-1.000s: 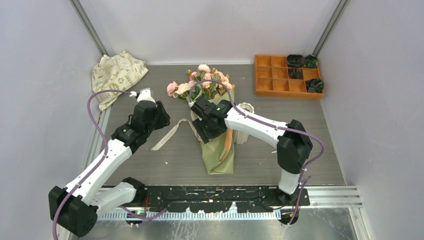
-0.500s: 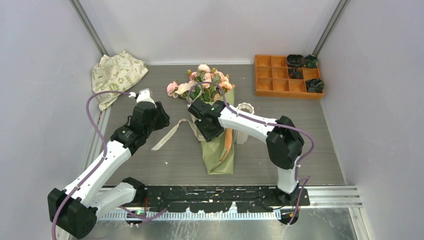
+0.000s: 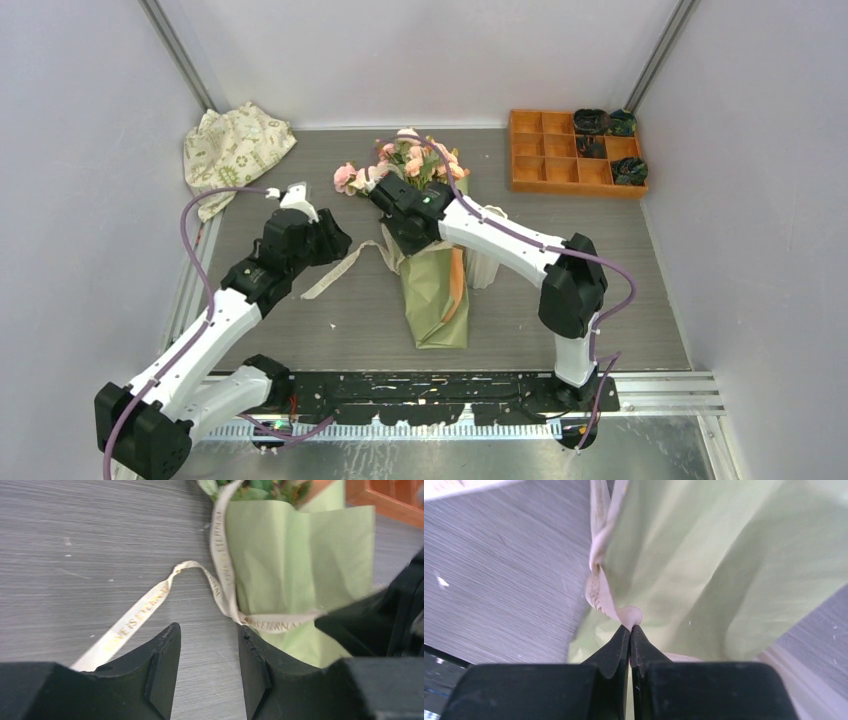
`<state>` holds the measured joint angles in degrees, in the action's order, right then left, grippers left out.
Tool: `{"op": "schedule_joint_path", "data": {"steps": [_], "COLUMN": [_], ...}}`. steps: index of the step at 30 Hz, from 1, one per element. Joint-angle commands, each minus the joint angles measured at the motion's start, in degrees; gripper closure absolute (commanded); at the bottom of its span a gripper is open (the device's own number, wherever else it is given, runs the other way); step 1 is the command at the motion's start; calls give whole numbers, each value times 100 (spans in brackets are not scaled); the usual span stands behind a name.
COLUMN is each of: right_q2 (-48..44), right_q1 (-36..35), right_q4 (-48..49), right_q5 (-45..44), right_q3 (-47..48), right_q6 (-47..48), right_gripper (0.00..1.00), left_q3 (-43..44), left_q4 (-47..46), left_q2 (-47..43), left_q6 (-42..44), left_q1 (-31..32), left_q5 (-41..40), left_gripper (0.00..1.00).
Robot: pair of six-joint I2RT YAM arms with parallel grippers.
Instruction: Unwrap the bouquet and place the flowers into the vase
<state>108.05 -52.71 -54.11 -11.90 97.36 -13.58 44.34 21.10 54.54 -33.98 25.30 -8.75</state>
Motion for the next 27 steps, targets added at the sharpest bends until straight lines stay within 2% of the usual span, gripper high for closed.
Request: {"op": "schedule_joint_path", "data": {"steps": [1,6,17,23,27], "right_q2": [-338,-468,-672,-553,-593], "right_q1": [-9,-11,-11,-11,-11], "right_q4": [-10,46,-23,-103,-83], "right_q5": [-224,-225,-323,-297,-223], "right_q3": [826,1351,2346,2646,2631], "right_q6": [36,-92,-16,3,-32], "right_gripper": [91,93,93,93,93], "left_q3": [-275,-474,-566,-316,-140], "left_q4": [-1126,-1862,-2915,-3058,-2881], "left_q2": [-320,-192,290,520,765], "left_q6": [92,-65,-228,-122,47], "left_q1": [-37,-38,-27,-26,-25], "left_q5": [1253,2090,2894,3193,3014], "left_gripper": [52,51,47,46,45]}}
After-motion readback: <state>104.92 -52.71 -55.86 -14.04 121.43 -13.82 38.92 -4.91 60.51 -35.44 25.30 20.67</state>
